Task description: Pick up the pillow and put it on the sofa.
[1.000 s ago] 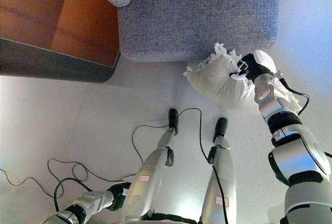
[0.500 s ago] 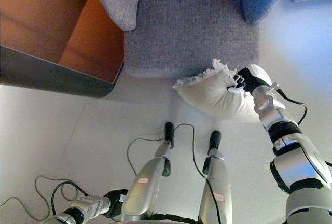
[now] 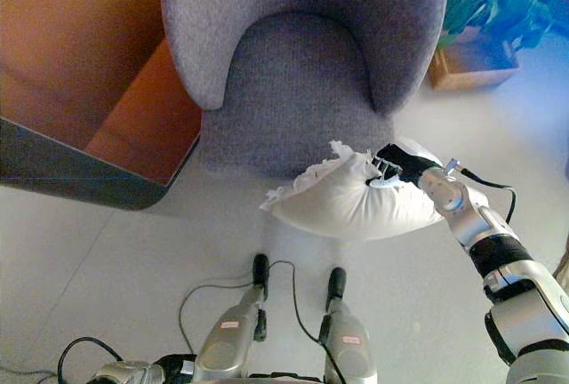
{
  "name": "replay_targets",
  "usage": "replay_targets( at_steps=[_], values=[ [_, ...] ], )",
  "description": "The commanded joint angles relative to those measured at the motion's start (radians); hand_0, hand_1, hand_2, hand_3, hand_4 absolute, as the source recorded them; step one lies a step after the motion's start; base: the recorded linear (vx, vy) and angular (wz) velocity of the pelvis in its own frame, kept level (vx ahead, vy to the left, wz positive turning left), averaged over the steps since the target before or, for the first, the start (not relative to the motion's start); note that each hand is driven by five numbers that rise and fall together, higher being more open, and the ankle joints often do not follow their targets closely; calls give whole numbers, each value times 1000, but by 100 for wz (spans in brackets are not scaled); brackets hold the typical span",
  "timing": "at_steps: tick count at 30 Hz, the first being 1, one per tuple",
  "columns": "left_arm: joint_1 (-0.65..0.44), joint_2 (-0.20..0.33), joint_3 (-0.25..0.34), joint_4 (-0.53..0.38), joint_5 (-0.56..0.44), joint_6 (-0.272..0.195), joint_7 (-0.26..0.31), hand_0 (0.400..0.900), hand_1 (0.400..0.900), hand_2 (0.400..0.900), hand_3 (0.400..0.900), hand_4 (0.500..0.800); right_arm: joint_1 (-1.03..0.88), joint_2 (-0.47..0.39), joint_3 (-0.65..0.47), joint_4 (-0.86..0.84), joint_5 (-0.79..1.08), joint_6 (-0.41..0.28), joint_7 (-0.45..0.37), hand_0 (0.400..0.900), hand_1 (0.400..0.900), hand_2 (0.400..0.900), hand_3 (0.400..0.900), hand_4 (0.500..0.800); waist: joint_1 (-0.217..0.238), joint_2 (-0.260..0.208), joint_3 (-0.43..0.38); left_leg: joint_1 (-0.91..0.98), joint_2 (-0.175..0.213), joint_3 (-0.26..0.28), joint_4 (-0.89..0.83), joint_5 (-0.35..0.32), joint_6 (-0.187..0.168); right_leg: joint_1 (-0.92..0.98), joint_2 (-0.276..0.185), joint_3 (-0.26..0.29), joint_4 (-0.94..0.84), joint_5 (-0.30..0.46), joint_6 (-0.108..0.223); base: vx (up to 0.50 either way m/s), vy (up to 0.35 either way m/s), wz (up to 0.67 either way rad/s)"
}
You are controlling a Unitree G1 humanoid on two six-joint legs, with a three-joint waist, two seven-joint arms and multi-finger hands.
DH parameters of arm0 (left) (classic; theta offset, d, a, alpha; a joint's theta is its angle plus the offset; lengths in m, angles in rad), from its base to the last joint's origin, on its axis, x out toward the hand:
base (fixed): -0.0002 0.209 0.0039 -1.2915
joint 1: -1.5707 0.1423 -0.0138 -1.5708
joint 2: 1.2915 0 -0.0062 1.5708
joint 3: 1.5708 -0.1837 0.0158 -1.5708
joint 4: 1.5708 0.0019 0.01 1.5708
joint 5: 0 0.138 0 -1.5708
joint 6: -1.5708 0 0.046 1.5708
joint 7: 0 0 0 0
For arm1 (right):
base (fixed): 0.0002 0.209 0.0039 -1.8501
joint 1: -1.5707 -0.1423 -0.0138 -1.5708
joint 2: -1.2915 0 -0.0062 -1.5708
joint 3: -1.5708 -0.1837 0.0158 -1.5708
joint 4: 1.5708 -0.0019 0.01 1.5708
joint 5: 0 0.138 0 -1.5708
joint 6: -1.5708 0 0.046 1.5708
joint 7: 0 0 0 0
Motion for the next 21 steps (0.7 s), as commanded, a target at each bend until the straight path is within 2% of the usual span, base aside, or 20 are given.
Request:
replay_targets(
  at_steps=[1, 5, 8, 15, 21],
  values=[
    [3, -28, 28, 44, 8, 21, -87, 900, 900, 900, 900, 800, -61, -114, -88, -124, 64, -87, 38, 400, 400, 400, 400, 500, -12, -30, -197, 71, -29, -10, -7, -123, -8, 25, 37, -11, 57, -68, 11, 126, 48, 4],
    [26, -34, 58, 67, 27, 51, -106, 900, 900, 900, 900, 800, -74, -121, -98, -164, 100, -74, 138, 400, 400, 400, 400, 500, -11, -50, -253, 111, -30, -7, -7, -138, -9, 74, 34, -9, 10, -45, 19, 115, 56, 0],
    [39, -45, 74, 78, 36, 72, -116, 900, 900, 900, 900, 800, -118, -136, -80, -171, 140, -38, 219, 400, 400, 400, 400, 500, -7, -60, -287, 136, -33, -6, -7, -145, -10, 105, 30, -8, -12, -33, 22, 117, 77, 1],
    [35, -52, 84, 116, 60, 141, -132, 900, 900, 900, 900, 800, -301, -121, 15, -77, 166, 33, 304, 400, 400, 400, 400, 500, 23, -79, -328, 177, -39, -13, -7, -160, -11, 159, 24, -25, -27, -35, 23, 118, 68, 7],
    [33, -44, 92, 145, 102, 193, -139, 900, 900, 900, 900, 800, -447, -92, 102, 21, 199, 121, 321, 400, 400, 400, 400, 500, 63, -97, -329, 193, -39, -31, -7, -162, -10, 189, 21, -46, -32, -37, 23, 154, 50, 18]
  ],
)
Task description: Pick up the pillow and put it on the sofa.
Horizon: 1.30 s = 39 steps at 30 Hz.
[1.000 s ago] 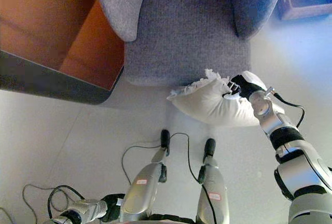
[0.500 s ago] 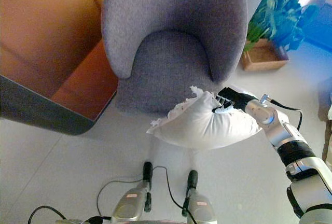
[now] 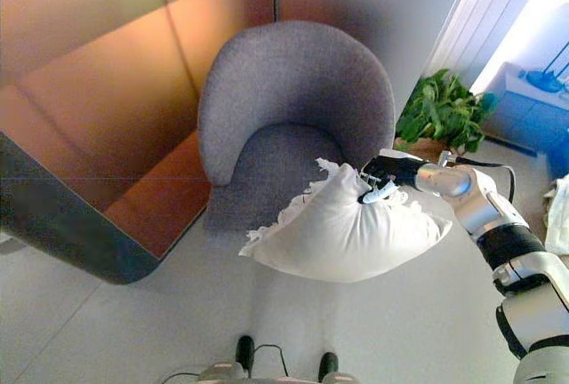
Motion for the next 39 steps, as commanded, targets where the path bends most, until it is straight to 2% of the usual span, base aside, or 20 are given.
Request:
replay_targets(
  at_steps=[1, 8, 14, 21, 27, 35, 36, 37, 38, 39],
  values=[
    [-71, -13, 7, 78, 38, 42, -76, 900, 900, 900, 900, 800, -348, -21, 20, 79, 131, 29, -52, 400, 400, 400, 400, 500, 61, -61, -70, 60, -37, -20, 4, -117, 1, 21, 19, -29, 17, -16, 14, 124, 2, 23],
    [-84, 14, -6, 94, 71, 88, -64, 900, 900, 900, 900, 800, -494, 55, 58, 254, 131, 159, -138, 400, 400, 400, 400, 500, 123, -87, -38, 56, -31, -56, 4, -115, 8, 31, 21, -62, 16, -13, 14, 115, -18, 25],
    [-91, 31, -30, 83, 68, 114, -56, 900, 900, 900, 900, 800, -573, 95, 85, 341, 142, 252, -222, 400, 400, 400, 400, 500, 160, -92, -2, 32, -25, -80, 4, -105, 12, 14, 23, -71, 21, -9, 14, 66, -7, 17],
    [-113, 56, -50, 53, 6, 120, -30, 900, 900, 900, 900, 800, -665, 72, 141, 363, 178, 283, -371, 400, 400, 400, 400, 500, 178, -96, 60, -41, -21, -107, 4, -93, 13, -46, 30, -67, 14, -1, 14, -78, -19, 7],
    [-113, 60, -71, 26, -46, 117, -15, 900, 900, 900, 900, 800, -726, 7, 201, 411, 187, 291, -405, 400, 400, 400, 400, 500, 180, -89, 103, -92, -18, -116, 4, -84, 12, -92, 30, -71, 15, -1, 12, -81, 17, 7],
    [-118, 73, -98, 5, -79, 82, -26, 900, 900, 900, 900, 800, -780, -57, 253, 498, 180, 285, -446, 400, 400, 400, 400, 500, 183, -75, 136, -144, -19, -118, 4, -80, 11, -141, 25, -82, 19, -1, 12, -47, 4, 5],
    [-116, 73, -101, 1, -83, 79, -26, 900, 900, 900, 900, 800, -782, -60, 257, 504, 182, 296, -469, 445, 445, 445, 445, 527, 183, -73, 138, -146, -19, -116, 4, -80, 11, -143, 25, -83, 18, -1, 12, 0, 0, 0],
    [-113, 73, -103, -1, -83, 75, -30, 900, 900, 900, 900, 800, -784, -63, 258, 511, 188, 294, -480, 586, 586, 586, 586, 612, 182, -70, 139, -147, -18, -115, 4, -80, 11, -145, 24, -83, 19, -1, 12, 0, 0, 0],
    [-111, 77, -102, 0, -77, 67, -36, 900, 900, 900, 900, 800, -789, -69, 256, 521, 185, 284, -470, 900, 900, 900, 900, 800, 182, -66, 140, -152, -19, -113, 4, -79, 11, -152, 22, -83, 20, -1, 13, 0, 0, 0],
    [-111, 79, -101, 0, -73, 63, -42, 900, 900, 900, 900, 800, -791, -71, 254, 524, 177, 282, -462, 900, 900, 900, 900, 800, 182, -65, 140, -156, -20, -113, 4, -79, 11, -156, 21, -83, 21, -1, 13, -38, 28, 0]
  ],
)
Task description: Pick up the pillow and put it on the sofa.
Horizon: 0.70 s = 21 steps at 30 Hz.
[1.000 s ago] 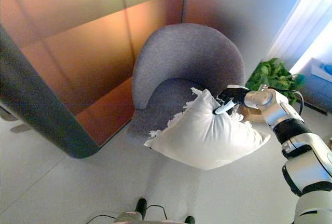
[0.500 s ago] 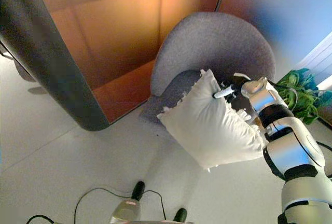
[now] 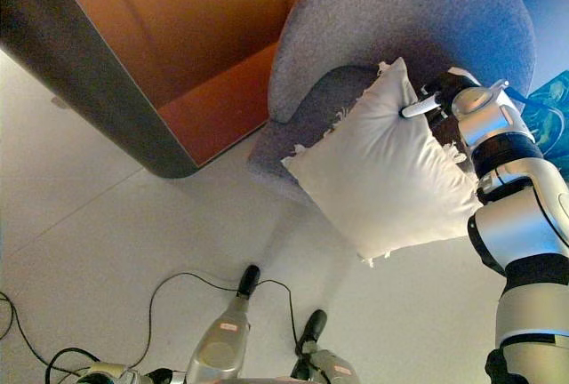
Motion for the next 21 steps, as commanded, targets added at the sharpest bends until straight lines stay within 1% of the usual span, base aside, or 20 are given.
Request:
replay_targets(
  at_steps=[1, 8, 15, 21],
  values=[
    [40, 38, -82, 31, -18, 3, -41, 900, 900, 900, 900, 800, -232, -176, 110, -4, -6, -52, -105, 900, 900, 900, 900, 800, -1, -10, -29, 53, -15, 49, -8, -144, 24, -33, -1, 24, 21, 8, 28, 0, 0, 0],
    [50, 48, -90, 25, -19, -32, -71, 900, 900, 900, 900, 800, -239, -196, 133, 23, -33, -102, -99, 900, 900, 900, 900, 800, -9, 4, -24, 49, -14, 66, -8, -146, 22, -48, -7, 21, 24, 8, 28, -32, 15, -5],
    [61, 49, -86, 27, -4, -57, -91, 900, 900, 900, 900, 800, -243, -204, 139, 38, -53, -106, -70, 900, 900, 900, 900, 800, -17, 13, -34, 50, -14, 78, -8, -149, 20, -52, -11, 23, 23, 6, 26, -17, 6, -3],
    [67, 48, -79, 29, 3, -80, -104, 900, 900, 900, 900, 800, -212, -214, 116, 39, -36, -131, -30, 900, 900, 900, 900, 800, -29, 15, -48, 59, -15, 90, -8, -152, 18, -48, -12, 28, 18, 7, 27, -24, -1, -6]
  ],
)
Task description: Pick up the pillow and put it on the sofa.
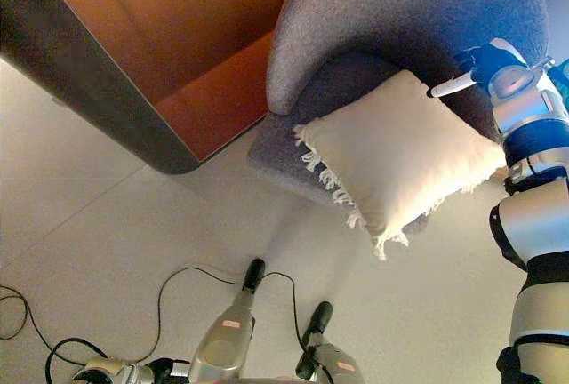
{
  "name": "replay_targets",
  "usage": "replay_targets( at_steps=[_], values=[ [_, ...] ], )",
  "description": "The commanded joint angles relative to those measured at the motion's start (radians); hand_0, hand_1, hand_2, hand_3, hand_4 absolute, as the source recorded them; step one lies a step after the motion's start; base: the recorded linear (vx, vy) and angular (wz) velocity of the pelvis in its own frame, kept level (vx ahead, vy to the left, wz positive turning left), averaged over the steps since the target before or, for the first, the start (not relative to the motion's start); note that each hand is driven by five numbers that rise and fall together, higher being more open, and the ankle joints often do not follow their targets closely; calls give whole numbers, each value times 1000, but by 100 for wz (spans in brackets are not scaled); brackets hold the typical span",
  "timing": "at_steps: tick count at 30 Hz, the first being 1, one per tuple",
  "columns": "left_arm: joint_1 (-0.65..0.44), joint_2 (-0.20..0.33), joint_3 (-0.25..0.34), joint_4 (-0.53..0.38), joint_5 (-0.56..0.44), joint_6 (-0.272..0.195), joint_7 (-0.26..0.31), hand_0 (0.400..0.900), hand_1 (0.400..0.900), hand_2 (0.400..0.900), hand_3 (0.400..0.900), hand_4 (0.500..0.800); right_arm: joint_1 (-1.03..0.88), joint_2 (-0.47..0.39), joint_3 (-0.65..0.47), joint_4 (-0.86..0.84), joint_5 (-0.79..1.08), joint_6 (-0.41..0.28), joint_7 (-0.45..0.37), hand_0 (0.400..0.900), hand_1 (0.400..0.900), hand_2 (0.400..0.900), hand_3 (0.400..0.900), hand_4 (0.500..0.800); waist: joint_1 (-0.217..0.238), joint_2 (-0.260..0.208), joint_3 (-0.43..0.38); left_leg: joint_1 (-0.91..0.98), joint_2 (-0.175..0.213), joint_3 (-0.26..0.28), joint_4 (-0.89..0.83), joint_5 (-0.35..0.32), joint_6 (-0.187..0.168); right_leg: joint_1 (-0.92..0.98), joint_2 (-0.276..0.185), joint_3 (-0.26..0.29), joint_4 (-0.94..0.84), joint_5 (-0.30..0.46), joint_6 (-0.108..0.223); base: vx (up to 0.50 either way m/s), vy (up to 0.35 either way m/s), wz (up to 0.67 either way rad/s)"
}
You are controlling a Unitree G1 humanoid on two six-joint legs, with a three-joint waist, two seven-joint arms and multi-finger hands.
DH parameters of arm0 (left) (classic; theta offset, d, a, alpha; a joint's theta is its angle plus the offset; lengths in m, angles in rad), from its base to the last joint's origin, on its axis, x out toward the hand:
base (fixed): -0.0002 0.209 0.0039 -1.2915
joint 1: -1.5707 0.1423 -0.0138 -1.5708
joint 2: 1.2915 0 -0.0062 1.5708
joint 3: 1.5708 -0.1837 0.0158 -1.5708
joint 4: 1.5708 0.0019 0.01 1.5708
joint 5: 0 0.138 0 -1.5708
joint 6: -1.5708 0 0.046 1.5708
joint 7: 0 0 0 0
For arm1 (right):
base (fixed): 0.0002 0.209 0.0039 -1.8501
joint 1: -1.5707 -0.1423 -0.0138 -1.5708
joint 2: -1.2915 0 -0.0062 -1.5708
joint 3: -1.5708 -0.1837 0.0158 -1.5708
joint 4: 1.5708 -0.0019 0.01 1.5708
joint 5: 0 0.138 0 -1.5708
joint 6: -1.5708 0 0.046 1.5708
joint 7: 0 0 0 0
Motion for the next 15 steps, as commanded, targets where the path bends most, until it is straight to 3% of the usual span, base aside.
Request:
replay_targets(
  at_steps=[1, 7, 11, 15],
  values=[
    [71, 22, -58, 44, 6, -2, -59, 900, 900, 900, 900, 800, -147, -129, 92, -11, -35, -70, -6, 900, 900, 900, 900, 800, -27, -5, -63, 75, -17, 81, -8, -153, 18, -27, -11, 19, 17, 7, 28, -23, -1, -8],
    [69, 10, -53, 41, -17, -7, -62, 900, 900, 900, 900, 800, -42, -121, 0, -63, 86, -151, 16, 900, 900, 900, 900, 800, -46, 1, -86, 94, -19, 99, -8, -158, 17, -15, -16, 24, 10, 12, 35, -30, 7, -8],
    [69, -9, -47, 44, -26, -30, -65, 900, 900, 900, 900, 800, 109, -99, -146, -118, 198, -167, 30, 900, 900, 900, 900, 800, -68, 17, -106, 110, -24, 108, -8, -163, 18, -6, -22, 31, 11, 11, 39, -43, 37, -9],
    [76, -28, -33, 47, -48, -38, -83, 900, 900, 900, 900, 800, 417, -48, -348, -185, 188, -190, 25, 900, 900, 900, 900, 800, -106, 40, -135, 145, -27, 126, -8, -167, 21, 22, -30, 43, 10, 14, 48, -18, 38, -16]
  ],
)
